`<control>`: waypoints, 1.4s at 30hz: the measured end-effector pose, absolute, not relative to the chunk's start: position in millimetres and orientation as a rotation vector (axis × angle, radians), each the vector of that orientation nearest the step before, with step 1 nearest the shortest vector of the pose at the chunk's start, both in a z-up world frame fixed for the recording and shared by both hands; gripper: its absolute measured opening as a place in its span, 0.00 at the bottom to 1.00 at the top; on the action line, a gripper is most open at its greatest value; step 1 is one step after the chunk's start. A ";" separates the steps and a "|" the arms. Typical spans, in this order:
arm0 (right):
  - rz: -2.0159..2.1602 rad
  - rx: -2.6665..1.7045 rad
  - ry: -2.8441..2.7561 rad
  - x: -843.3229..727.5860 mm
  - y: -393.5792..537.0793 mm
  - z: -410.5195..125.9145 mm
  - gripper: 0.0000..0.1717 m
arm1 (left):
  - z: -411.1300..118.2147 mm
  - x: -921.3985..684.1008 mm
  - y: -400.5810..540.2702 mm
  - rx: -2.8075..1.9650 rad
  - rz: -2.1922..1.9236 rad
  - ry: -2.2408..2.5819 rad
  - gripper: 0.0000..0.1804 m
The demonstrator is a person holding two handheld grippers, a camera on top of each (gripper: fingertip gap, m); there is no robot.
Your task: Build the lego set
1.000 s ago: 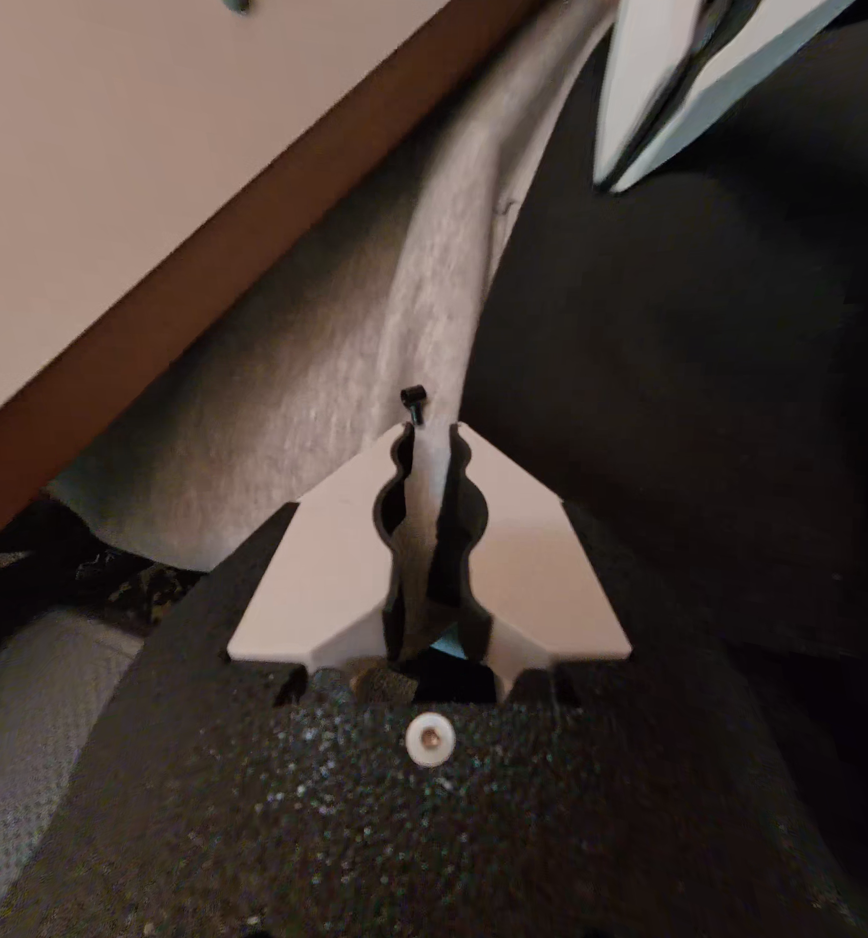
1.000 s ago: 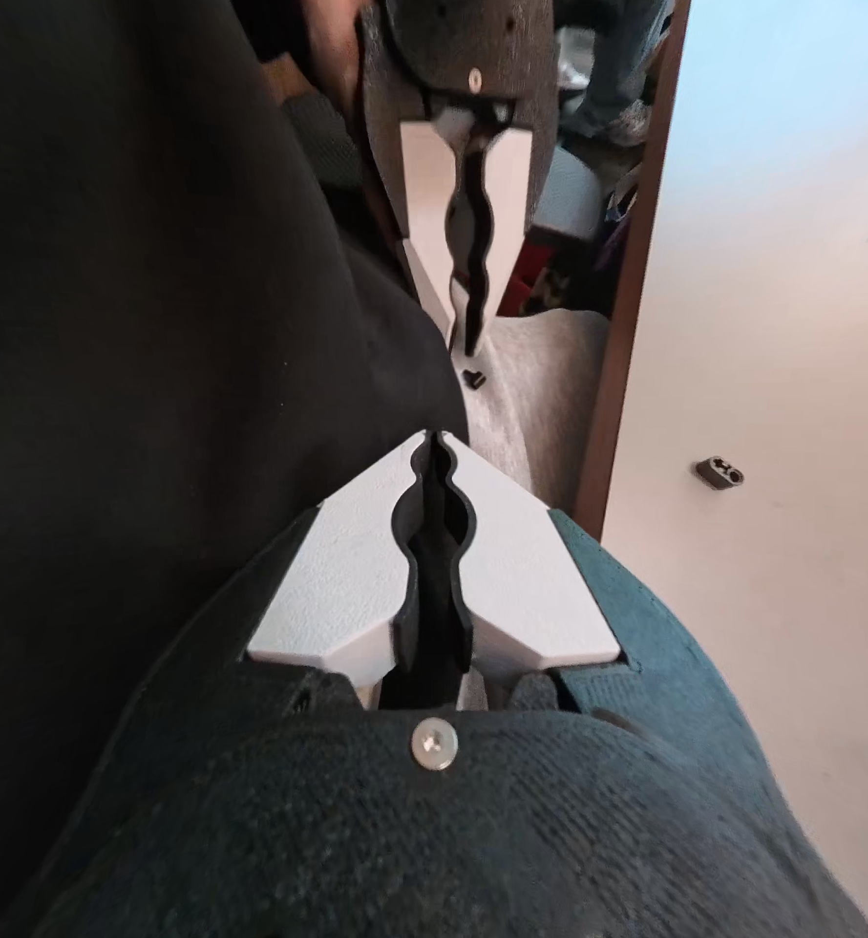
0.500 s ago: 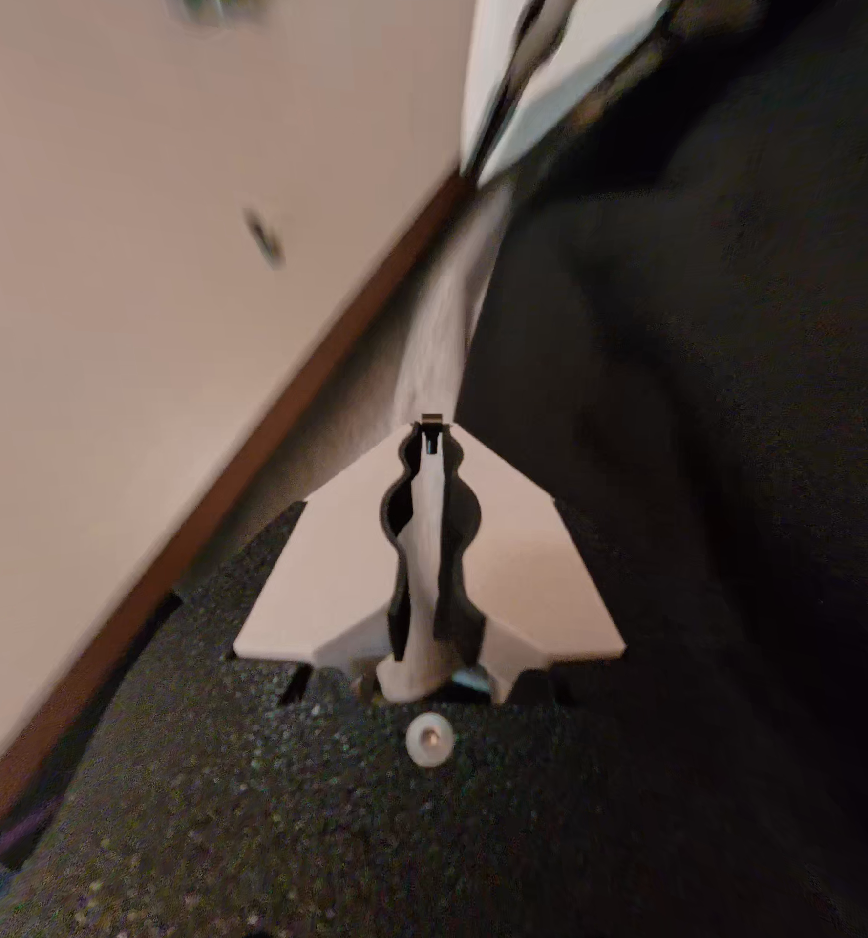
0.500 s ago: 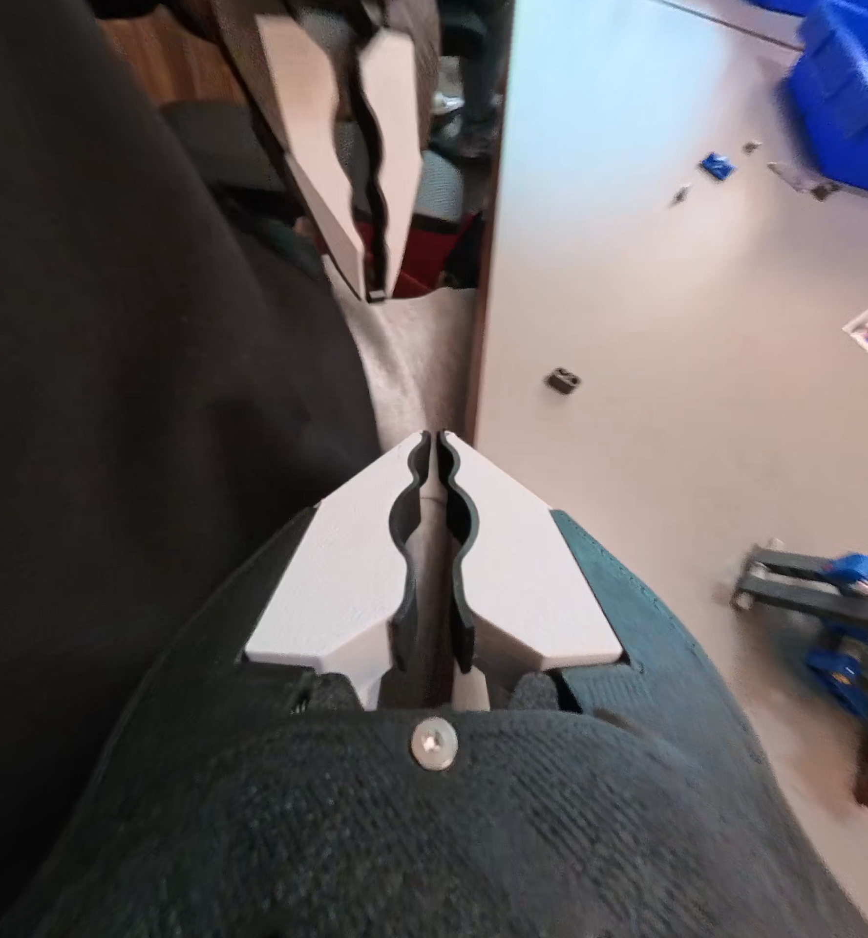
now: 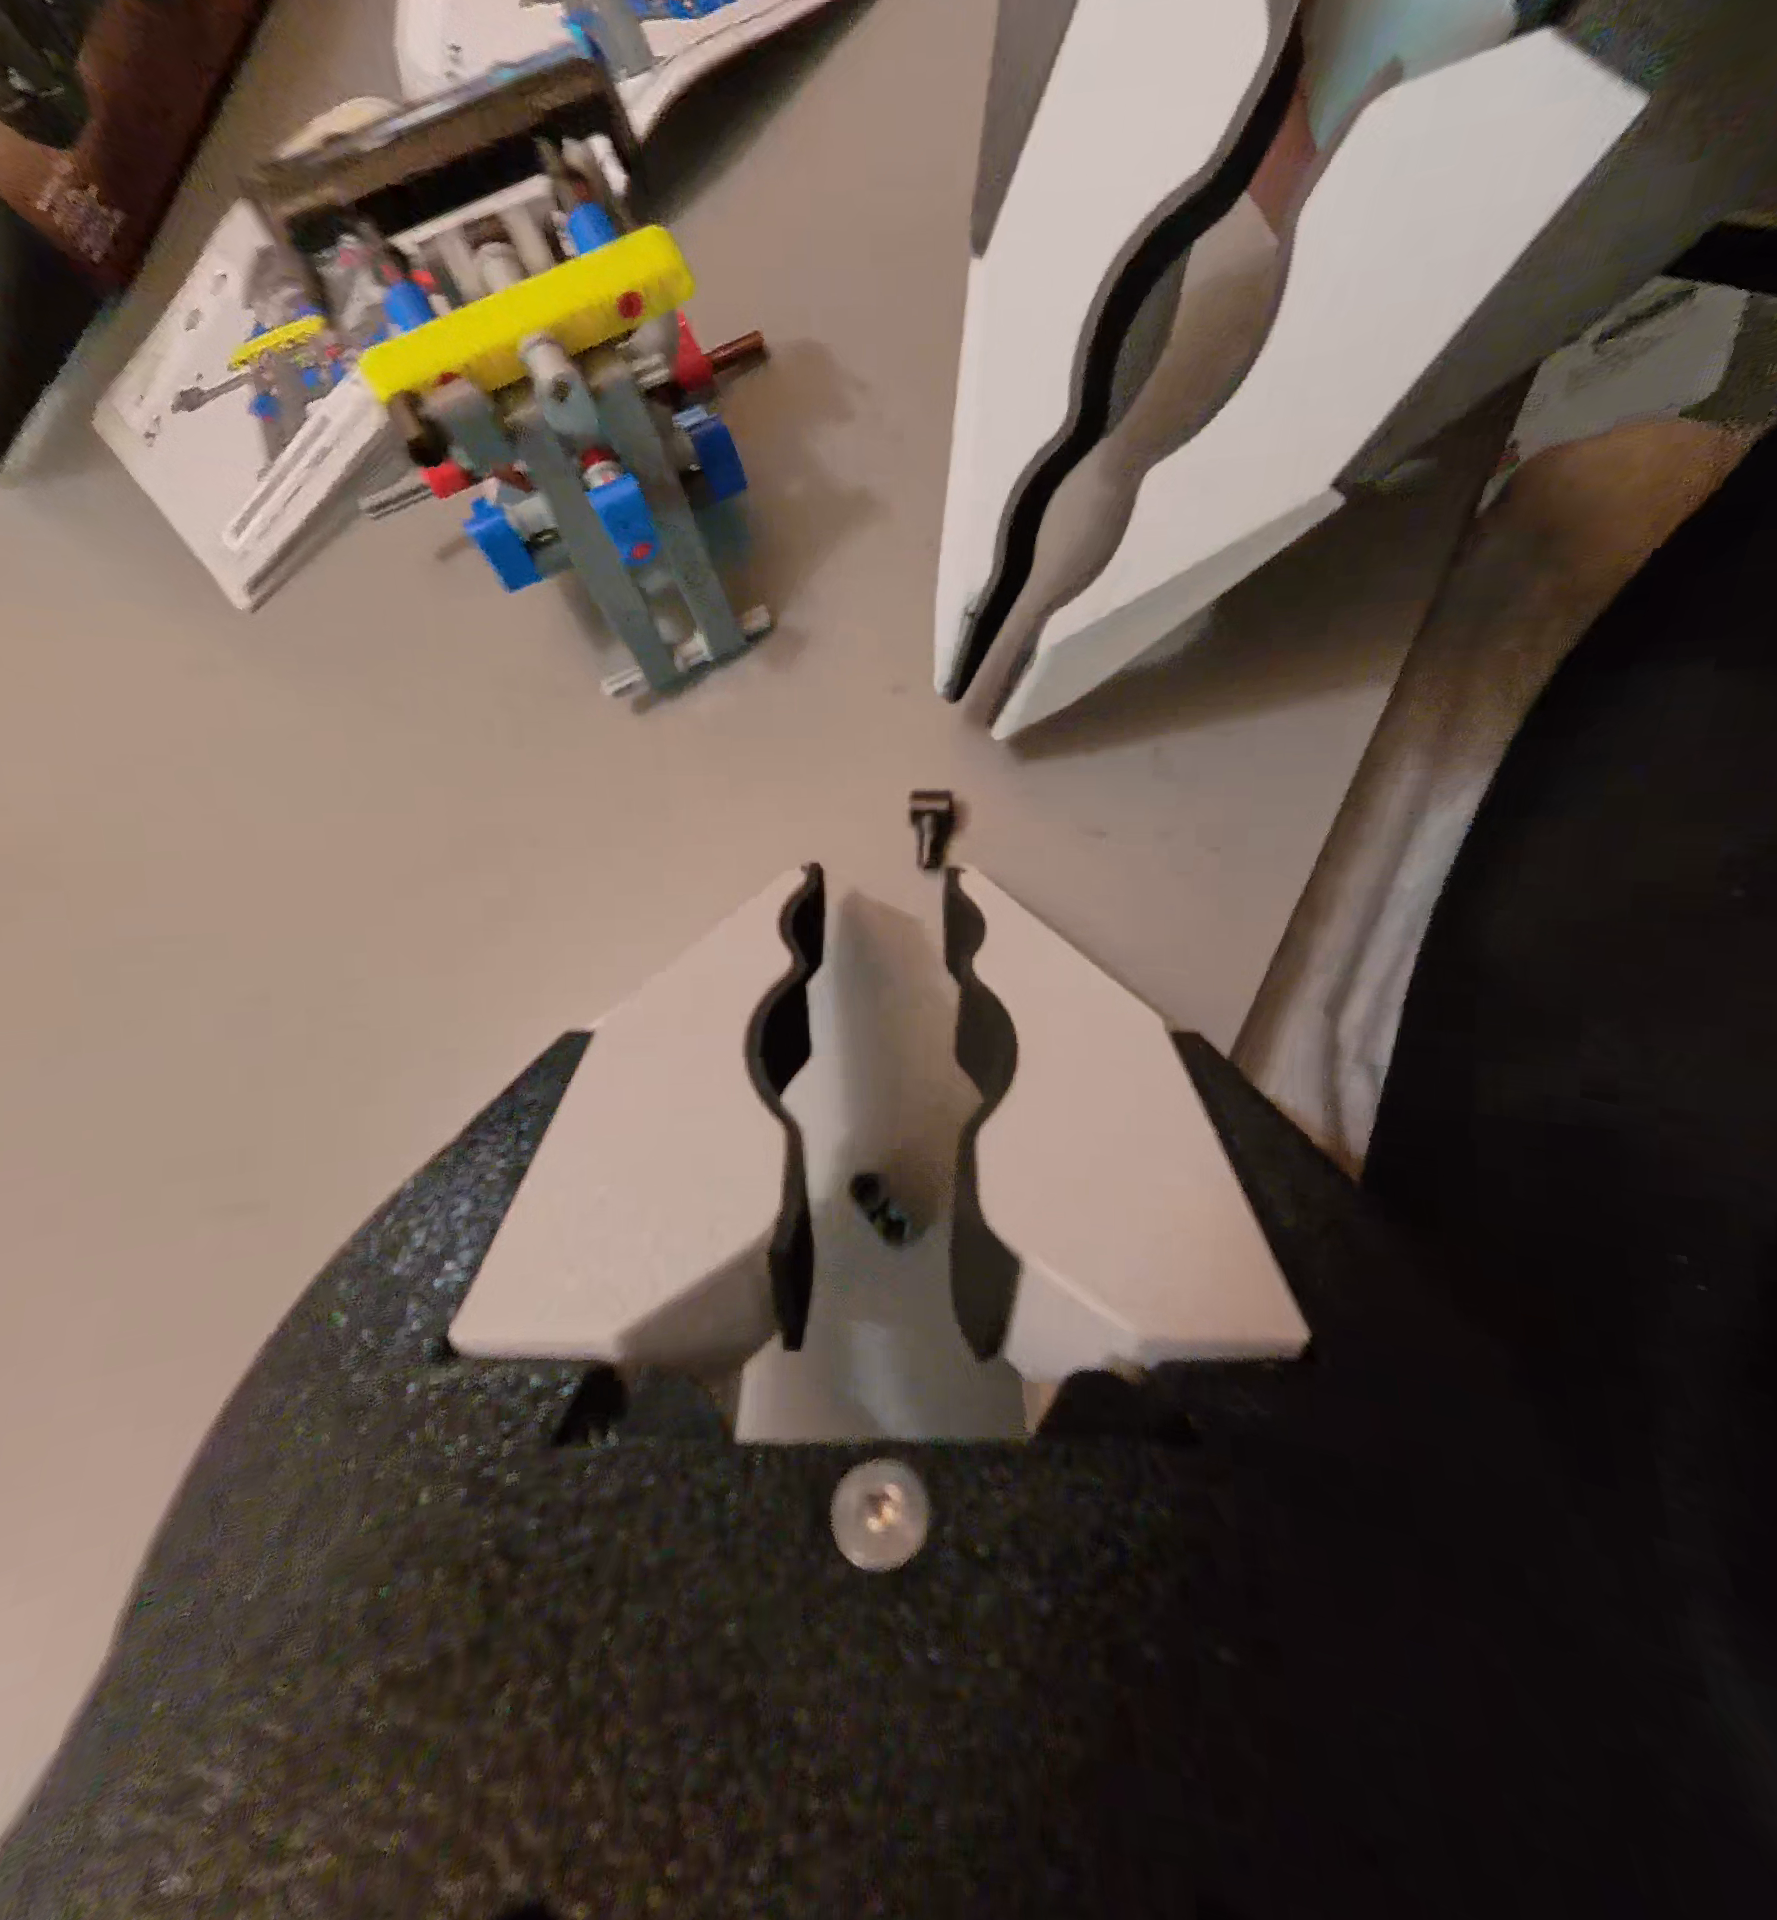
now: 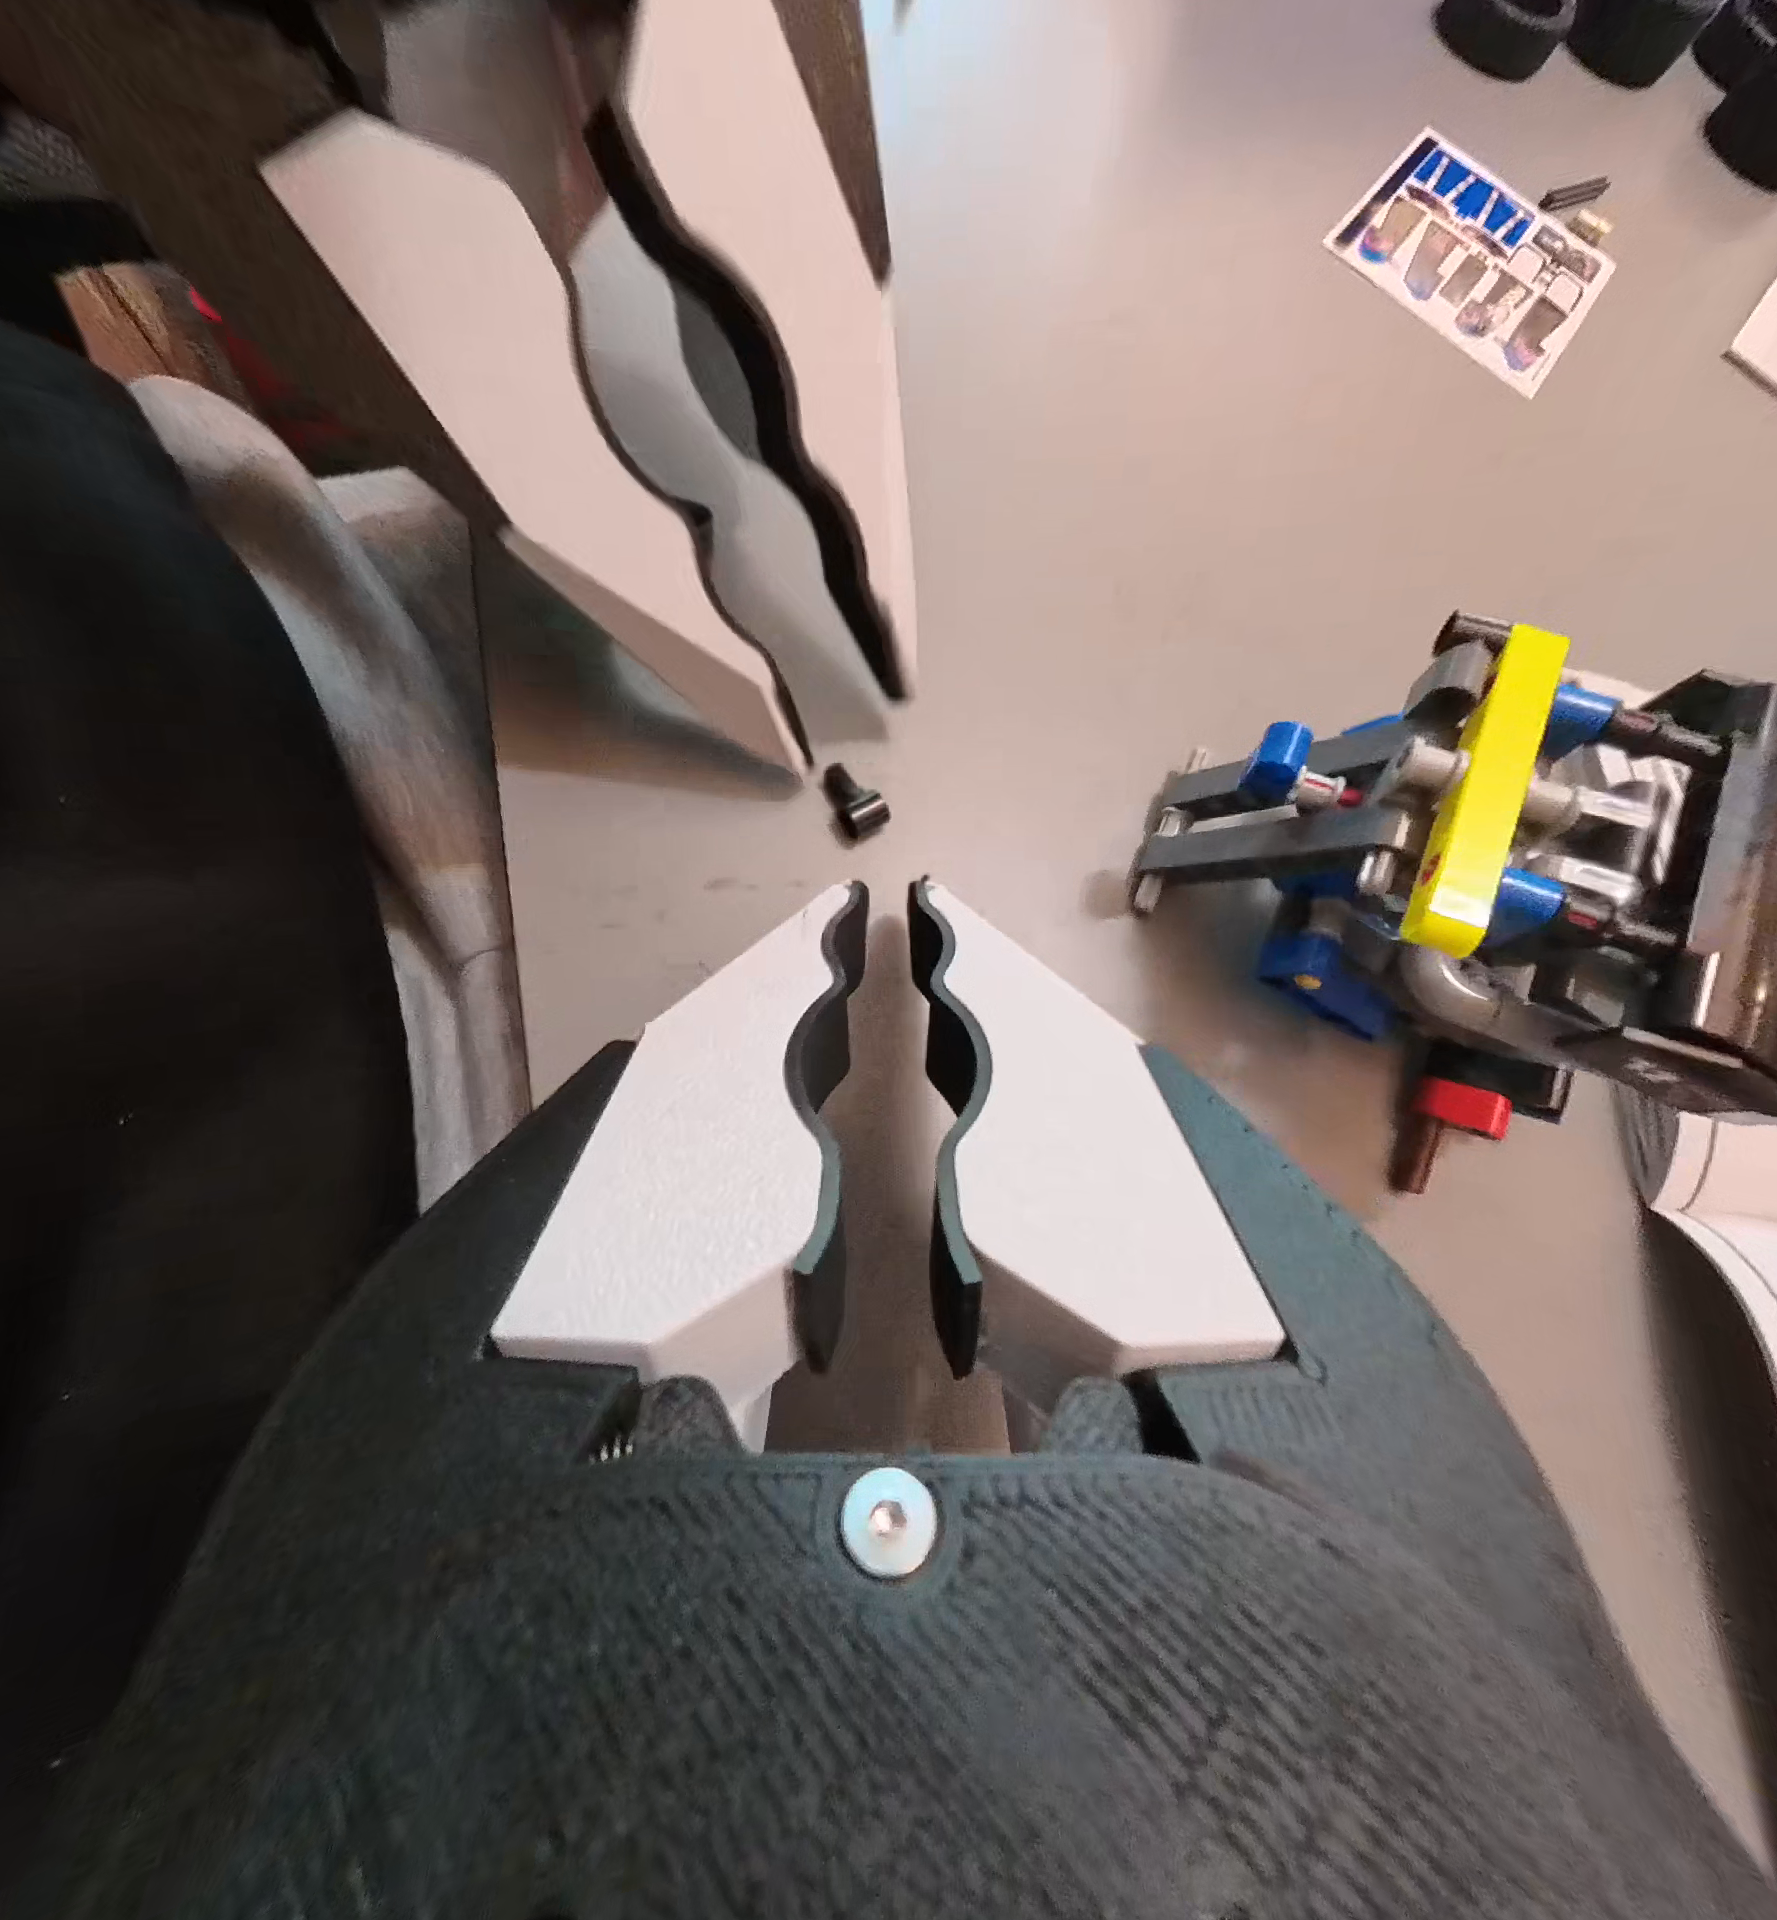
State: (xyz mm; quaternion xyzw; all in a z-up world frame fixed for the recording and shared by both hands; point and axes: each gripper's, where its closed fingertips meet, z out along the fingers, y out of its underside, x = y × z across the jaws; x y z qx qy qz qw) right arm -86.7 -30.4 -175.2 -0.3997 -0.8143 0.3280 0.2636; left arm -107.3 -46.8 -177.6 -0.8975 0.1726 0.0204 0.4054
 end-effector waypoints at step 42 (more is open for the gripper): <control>1.557 -1.199 -1.948 -94.1 -52.9 -104.5 0.04 | -111.1 -95.2 -42.9 -1.740 0.541 0.942 0.01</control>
